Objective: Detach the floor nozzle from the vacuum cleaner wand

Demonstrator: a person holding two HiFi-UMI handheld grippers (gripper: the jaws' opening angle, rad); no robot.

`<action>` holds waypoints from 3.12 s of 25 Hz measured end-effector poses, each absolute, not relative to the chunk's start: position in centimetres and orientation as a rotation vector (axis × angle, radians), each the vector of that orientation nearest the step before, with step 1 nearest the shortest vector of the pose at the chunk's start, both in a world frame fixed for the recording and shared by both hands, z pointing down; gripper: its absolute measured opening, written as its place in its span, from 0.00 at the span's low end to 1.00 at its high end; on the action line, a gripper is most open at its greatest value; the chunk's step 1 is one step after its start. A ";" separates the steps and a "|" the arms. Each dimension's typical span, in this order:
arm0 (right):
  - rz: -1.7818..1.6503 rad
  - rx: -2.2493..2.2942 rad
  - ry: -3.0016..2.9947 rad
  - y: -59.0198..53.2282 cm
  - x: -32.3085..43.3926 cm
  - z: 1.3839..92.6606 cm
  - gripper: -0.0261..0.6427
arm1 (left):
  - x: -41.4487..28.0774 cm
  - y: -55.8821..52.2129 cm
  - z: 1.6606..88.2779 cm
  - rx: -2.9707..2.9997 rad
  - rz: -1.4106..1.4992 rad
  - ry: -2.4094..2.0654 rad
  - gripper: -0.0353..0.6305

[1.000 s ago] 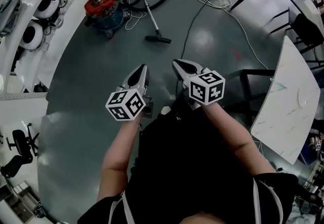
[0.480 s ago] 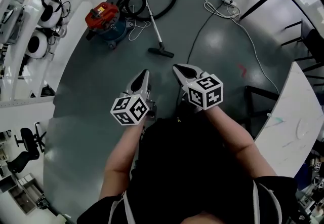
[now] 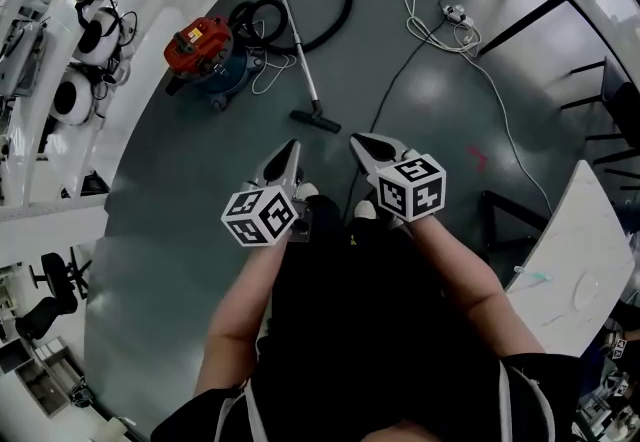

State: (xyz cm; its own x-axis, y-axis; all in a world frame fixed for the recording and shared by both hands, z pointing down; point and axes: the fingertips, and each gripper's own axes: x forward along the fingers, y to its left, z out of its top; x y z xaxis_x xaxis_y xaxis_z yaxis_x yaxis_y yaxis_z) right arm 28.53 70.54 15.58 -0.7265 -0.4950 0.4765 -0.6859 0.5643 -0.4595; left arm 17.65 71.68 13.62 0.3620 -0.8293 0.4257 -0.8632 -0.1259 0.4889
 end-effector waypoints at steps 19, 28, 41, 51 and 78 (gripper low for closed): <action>0.898 1.067 -2.433 53.8 14.8 16.9 0.03 | 4.2 55.0 14.9 2.000 0.073 -1.356 0.07; 0.911 1.084 -2.389 49.7 11.4 17.8 0.03 | -0.7 51.6 16.5 1.980 0.115 -1.339 0.07; 0.917 1.001 -2.423 39.7 8.9 18.6 0.03 | -2.7 43.2 17.5 1.907 0.112 -1.431 0.07; 0.885 0.921 -2.419 27.3 14.4 18.5 0.03 | 1.4 31.2 17.3 1.857 0.110 -1.524 0.07; 0.968 0.823 -2.360 12.6 13.9 23.0 0.03 | -1.4 15.9 20.9 1.744 0.130 -1.575 0.07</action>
